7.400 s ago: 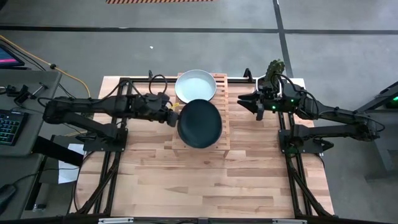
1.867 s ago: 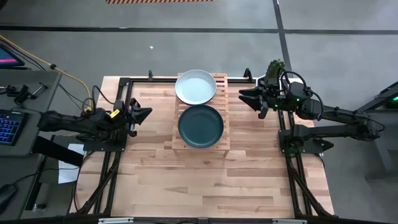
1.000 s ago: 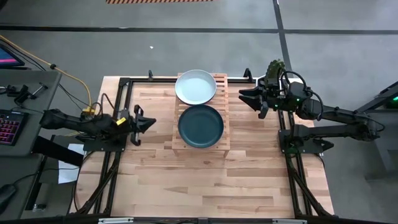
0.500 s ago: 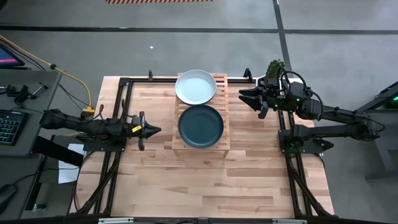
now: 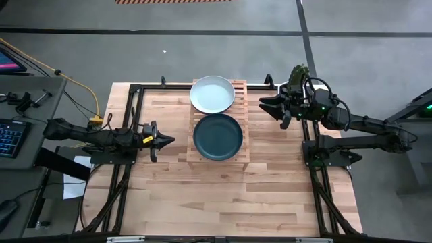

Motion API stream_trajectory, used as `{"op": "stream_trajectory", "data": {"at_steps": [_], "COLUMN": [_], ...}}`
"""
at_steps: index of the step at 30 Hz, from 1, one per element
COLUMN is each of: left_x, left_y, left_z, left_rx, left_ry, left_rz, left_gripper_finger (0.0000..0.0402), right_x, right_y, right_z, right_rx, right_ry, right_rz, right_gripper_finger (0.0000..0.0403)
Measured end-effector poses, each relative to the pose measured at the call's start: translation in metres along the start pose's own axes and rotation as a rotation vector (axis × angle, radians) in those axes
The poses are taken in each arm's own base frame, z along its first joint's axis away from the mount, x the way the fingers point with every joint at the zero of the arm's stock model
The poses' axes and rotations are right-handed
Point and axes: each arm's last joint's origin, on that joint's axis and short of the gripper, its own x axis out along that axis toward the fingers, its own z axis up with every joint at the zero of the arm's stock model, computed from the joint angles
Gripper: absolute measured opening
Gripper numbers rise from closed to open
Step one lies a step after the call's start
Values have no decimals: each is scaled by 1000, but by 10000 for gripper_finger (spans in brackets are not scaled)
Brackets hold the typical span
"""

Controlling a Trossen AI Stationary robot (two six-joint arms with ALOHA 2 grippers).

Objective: Place and stack plates onto a shelf
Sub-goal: Return to Home Position

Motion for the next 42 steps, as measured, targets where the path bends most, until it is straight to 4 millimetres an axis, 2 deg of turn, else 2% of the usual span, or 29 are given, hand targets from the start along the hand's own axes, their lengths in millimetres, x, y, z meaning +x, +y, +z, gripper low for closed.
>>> {"op": "stream_trajectory", "data": {"at_steps": [11,24,32,36,42], "left_x": [-1,-11,-14,-15,-15], "left_y": [0,2,2,2,2], "left_z": [1,6,9,10,10], "left_rx": [-3,-25,-36,-39,-40], "left_ry": [-8,-74,-107,-119,-120], "left_rz": [-1,-23,-37,-42,-42], "left_gripper_finger": [0,0,0,0,0], "right_x": [-3,-60,-77,-74,-66], "right_y": [2,10,9,2,-17], "right_z": [1,4,0,-14,-51], "right_rx": [-56,-82,-107,-104,-33], "right_ry": [15,72,92,92,25], "right_rz": [43,65,54,54,118], "right_gripper_finger": [157,157,157,157,157]}}
